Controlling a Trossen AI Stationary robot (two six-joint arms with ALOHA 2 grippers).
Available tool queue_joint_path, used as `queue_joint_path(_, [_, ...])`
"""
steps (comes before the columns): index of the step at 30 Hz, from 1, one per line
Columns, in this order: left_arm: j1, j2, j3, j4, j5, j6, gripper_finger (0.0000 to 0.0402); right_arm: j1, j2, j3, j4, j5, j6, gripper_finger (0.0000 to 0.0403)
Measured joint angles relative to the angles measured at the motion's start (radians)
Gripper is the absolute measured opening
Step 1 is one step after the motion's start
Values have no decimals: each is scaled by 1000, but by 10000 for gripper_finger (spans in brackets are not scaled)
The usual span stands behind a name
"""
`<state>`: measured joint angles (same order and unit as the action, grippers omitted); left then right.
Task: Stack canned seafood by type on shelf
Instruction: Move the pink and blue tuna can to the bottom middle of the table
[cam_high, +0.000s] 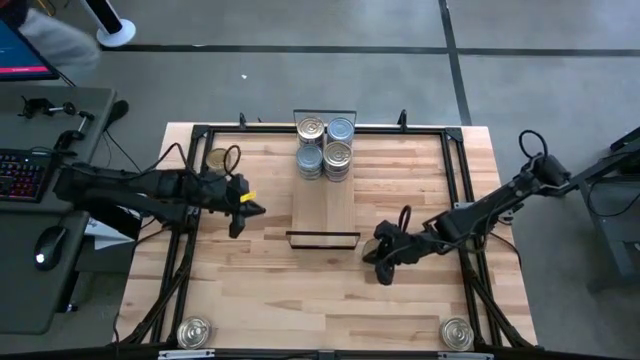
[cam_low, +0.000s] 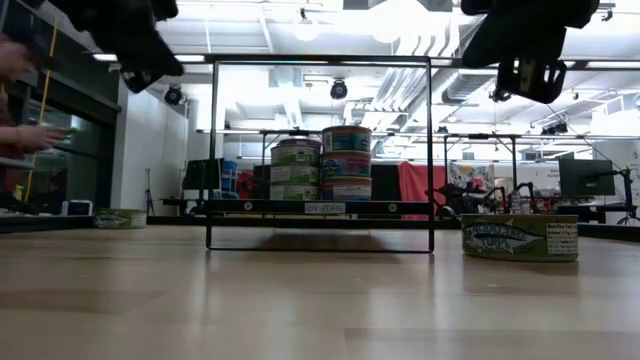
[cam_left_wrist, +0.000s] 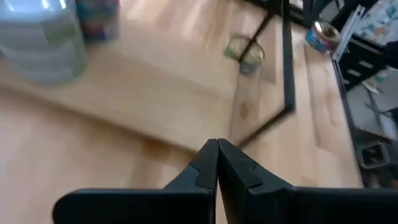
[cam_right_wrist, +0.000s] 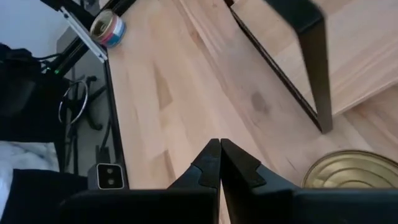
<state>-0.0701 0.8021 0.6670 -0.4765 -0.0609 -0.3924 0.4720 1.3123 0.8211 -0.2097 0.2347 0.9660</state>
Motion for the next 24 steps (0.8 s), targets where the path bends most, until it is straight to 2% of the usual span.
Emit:
queue_joint_path(2, [-63, 12, 4, -57, 13, -82, 0, 8, 10, 0, 3, 0, -4, 0])
queue_joint_path(4, [-174, 54, 34, -188, 16, -163, 0, 20, 20, 0, 2, 0, -21, 0])
queue_joint_path(7, [-358, 167, 111, -348, -39, -282, 0, 41, 35, 0, -1, 0, -57, 0])
queue_joint_path(12, [-577, 436, 249, -346, -39, -386, 0, 83, 59, 0, -3, 0, -110, 0])
queue_joint_path(18, [-760, 715, 400, -380, 138, -579, 0, 142, 94, 0, -4, 0, -164, 0])
queue_joint_path(24, [-911, 792, 430, -390, 289, -863, 0, 202, 114, -1, 8, -4, -132, 0])
